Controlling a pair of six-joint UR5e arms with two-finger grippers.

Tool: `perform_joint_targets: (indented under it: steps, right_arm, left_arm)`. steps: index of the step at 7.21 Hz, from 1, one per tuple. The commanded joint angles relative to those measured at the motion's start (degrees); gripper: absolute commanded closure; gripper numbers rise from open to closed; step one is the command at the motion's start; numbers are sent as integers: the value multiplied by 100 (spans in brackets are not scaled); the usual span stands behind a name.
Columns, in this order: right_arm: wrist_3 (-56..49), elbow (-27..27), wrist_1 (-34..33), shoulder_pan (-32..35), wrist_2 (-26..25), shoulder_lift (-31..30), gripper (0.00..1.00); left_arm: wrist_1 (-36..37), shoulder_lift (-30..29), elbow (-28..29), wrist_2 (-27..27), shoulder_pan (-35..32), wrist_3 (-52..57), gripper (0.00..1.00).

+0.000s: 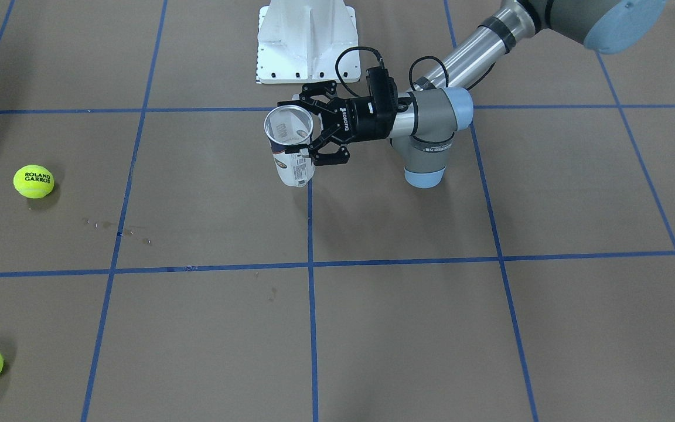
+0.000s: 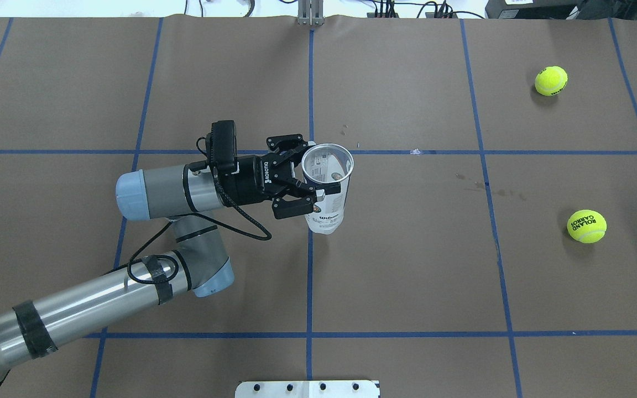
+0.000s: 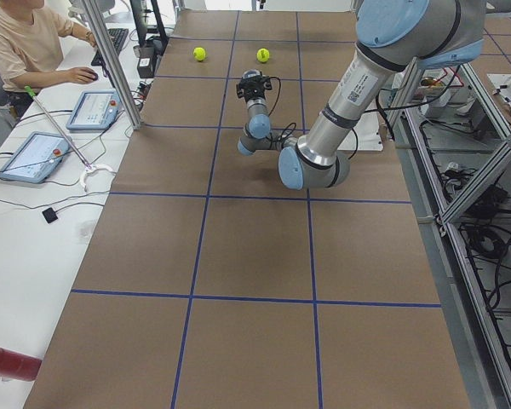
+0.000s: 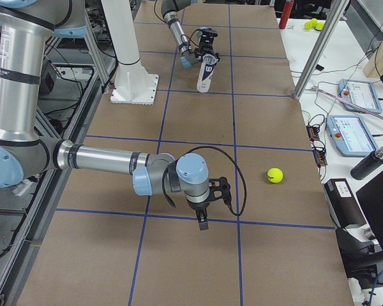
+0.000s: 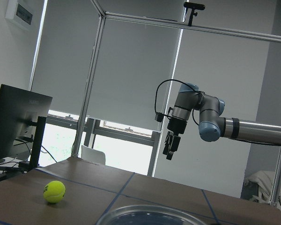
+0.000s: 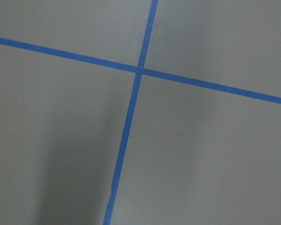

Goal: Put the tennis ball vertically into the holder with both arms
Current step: 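Lower the upright can onto the table and open the left gripper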

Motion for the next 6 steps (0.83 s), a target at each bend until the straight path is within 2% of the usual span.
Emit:
perform_joint_targets:
  steps: [1, 4, 6]
  right_arm:
    - [0, 3, 0, 0, 8, 10, 0]
    - [0, 3, 0, 0, 8, 10, 0]
    - [0, 3, 0, 0, 8, 19, 0]
  left_arm:
    - [-69, 30, 84, 143, 182, -44, 38]
    - [-183, 179, 119, 187, 209, -35, 34]
    - [-193, 180, 119, 266, 209, -35, 19]
